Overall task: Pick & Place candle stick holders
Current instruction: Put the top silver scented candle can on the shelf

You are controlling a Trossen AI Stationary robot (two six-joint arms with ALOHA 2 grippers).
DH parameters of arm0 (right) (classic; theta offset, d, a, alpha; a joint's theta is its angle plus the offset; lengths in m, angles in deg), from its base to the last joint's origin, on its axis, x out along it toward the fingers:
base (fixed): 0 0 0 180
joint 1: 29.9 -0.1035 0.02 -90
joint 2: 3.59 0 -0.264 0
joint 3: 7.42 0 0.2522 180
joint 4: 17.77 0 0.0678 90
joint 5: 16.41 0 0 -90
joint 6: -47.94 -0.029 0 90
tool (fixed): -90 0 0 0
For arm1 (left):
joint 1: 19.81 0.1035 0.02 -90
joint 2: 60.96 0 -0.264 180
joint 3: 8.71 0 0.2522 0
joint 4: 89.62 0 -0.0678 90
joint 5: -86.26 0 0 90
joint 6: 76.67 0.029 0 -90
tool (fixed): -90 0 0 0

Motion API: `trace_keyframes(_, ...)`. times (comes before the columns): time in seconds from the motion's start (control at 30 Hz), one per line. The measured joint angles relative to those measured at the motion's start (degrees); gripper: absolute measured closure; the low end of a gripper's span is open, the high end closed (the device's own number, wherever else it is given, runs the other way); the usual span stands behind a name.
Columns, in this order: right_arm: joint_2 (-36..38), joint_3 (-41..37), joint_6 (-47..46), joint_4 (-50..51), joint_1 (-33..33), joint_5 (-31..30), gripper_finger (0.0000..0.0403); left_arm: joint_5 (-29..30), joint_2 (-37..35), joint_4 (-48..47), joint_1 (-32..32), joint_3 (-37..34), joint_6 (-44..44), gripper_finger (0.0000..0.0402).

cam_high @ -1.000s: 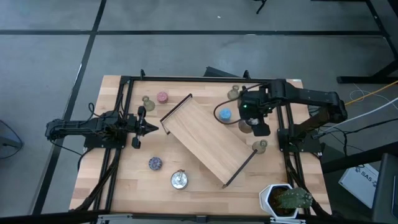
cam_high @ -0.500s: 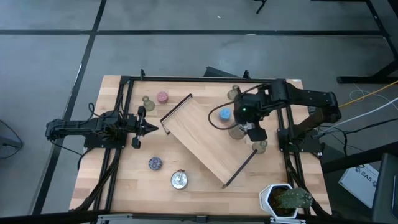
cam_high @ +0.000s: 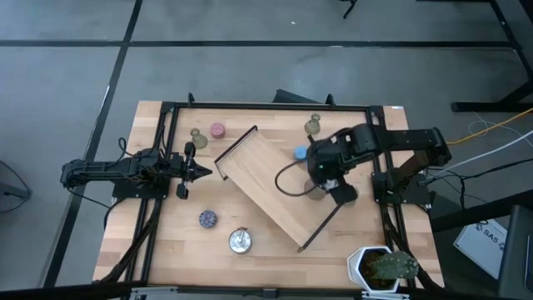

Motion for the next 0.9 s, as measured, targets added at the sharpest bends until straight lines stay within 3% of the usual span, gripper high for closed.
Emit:
trace_keyframes(0.33,-0.6,0.0,3.3,0.0,-5.3,1.6,0.0037,0.0,0.0,0.0,0.0,0.0,0.0,0.0398)
trace_keyframes(0.9,-2.3,0.0,7.5,-0.1,-7.0,0.3,0.0037,0.0,0.0,0.0,0.0,0.0,0.0,0.0398)
